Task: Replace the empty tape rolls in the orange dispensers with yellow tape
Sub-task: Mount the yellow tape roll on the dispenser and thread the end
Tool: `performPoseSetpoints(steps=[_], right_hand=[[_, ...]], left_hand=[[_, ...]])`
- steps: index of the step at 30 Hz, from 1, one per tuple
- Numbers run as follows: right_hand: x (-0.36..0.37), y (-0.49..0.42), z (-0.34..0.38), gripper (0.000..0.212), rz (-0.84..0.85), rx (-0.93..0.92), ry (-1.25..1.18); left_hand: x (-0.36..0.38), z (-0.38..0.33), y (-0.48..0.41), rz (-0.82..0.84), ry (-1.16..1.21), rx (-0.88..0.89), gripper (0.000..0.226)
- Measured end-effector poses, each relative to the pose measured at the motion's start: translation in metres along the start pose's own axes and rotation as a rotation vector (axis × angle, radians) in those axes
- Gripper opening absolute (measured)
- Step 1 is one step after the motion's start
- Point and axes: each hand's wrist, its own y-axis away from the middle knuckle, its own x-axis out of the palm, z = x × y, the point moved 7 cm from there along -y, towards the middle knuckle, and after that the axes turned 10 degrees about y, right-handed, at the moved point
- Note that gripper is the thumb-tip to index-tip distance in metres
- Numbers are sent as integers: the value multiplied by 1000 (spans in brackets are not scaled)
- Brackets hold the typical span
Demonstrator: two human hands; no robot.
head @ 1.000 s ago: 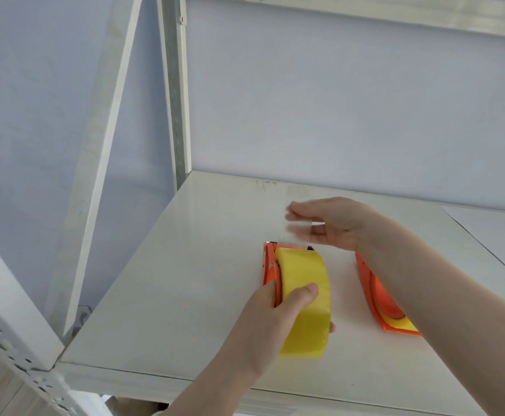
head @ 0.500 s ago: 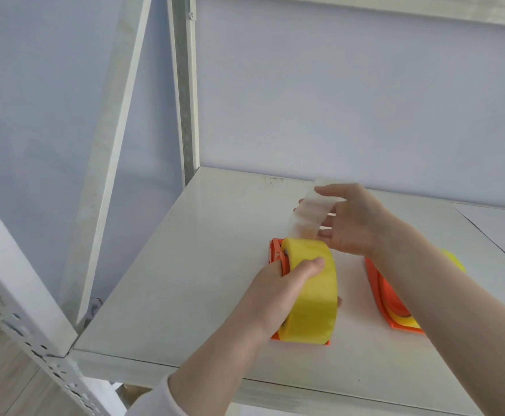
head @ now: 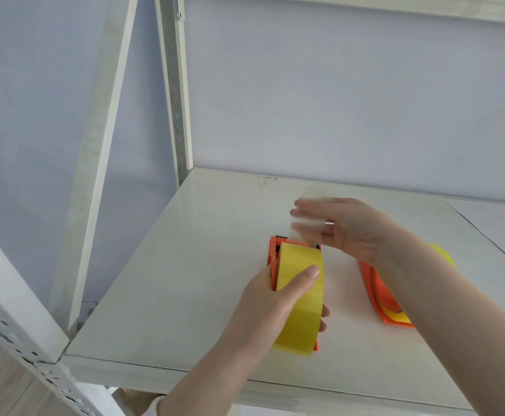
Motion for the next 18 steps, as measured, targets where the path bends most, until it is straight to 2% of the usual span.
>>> performPoseSetpoints(steps=[2,4,6,9,12,14,16,18], right_hand=[[-5,0,0,9,-95,-63,54],[-16,0,1,16,-209,-89,27],[-20,0,0,22,-252,-67,18],[-13,1,-3,21,-172,19,87],[-11,3,0,31,-66,115,-62],[-13,6,5,36,-37,109,-96],[-10,9,7,29,-11,50,6],[-8,11,4,12,-56,-10,125]], left_hand=[[0,0,2,20,-8,17,35],[0,0,5,36,-26,33,29],[0,-1,6,55,-33,40,25],[-1,-2,3,42,-18,39,37],[0,-3,1,6,-28,30,38],[1,-2,1,2,-27,32,36],[0,-1,0,1,-26,38,34],[-1,-1,1,-1,-13,41,31]])
